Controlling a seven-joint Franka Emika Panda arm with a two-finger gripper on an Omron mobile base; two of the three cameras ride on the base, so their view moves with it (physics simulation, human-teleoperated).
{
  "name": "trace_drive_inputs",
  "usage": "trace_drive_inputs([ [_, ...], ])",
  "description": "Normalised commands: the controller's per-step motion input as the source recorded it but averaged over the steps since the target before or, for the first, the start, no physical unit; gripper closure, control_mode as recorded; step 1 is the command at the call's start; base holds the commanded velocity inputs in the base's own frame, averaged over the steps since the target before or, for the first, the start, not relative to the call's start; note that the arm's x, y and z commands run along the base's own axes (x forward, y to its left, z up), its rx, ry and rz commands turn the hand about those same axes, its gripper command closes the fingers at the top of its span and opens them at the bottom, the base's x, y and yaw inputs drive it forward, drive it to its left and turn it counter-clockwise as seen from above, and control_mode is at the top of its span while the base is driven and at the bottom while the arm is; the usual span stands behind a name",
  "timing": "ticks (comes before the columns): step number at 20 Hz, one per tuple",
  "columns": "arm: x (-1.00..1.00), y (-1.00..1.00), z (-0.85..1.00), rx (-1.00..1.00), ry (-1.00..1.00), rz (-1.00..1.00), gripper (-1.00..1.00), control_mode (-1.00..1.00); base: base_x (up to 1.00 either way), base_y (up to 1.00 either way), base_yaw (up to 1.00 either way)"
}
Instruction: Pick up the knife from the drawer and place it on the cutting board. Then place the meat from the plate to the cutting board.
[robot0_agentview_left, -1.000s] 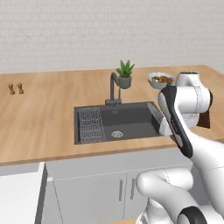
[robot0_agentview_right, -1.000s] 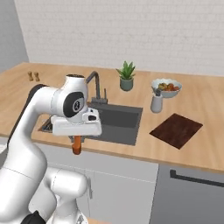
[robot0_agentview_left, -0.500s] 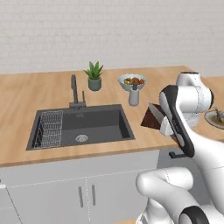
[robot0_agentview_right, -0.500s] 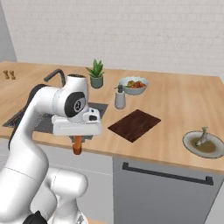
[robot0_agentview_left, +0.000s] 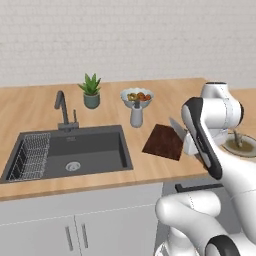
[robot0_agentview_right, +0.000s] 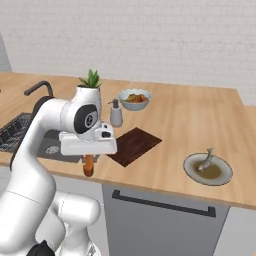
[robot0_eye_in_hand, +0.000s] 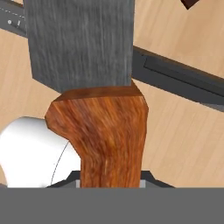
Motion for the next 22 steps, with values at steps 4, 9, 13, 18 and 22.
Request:
trace_drive_inputs([
  [4, 0.15, -0.46, 0.01, 0.00, 0.04, 0.00, 1.00, -1.00, 0.04, -0.14, 0.00],
  [9, 0.25, -0.20, 0.00, 0.02, 0.03, -0.01, 1.00, -1.00, 0.00, 0.00, 0.00],
  [13, 0.99, 0.22, -0.02, 0.00, 0.00, 0.00, 1.00, -1.00, 0.00, 0.00, 0.00],
  [18, 1.00, 0.45, -0.01, 0.00, 0.00, -0.01, 1.00, -1.00, 0.00, 0.00, 0.00],
  [22, 1.00, 0.04, -0.23, 0.00, 0.00, -0.22, 1.00, -1.00, 0.00, 0.00, 0.00],
])
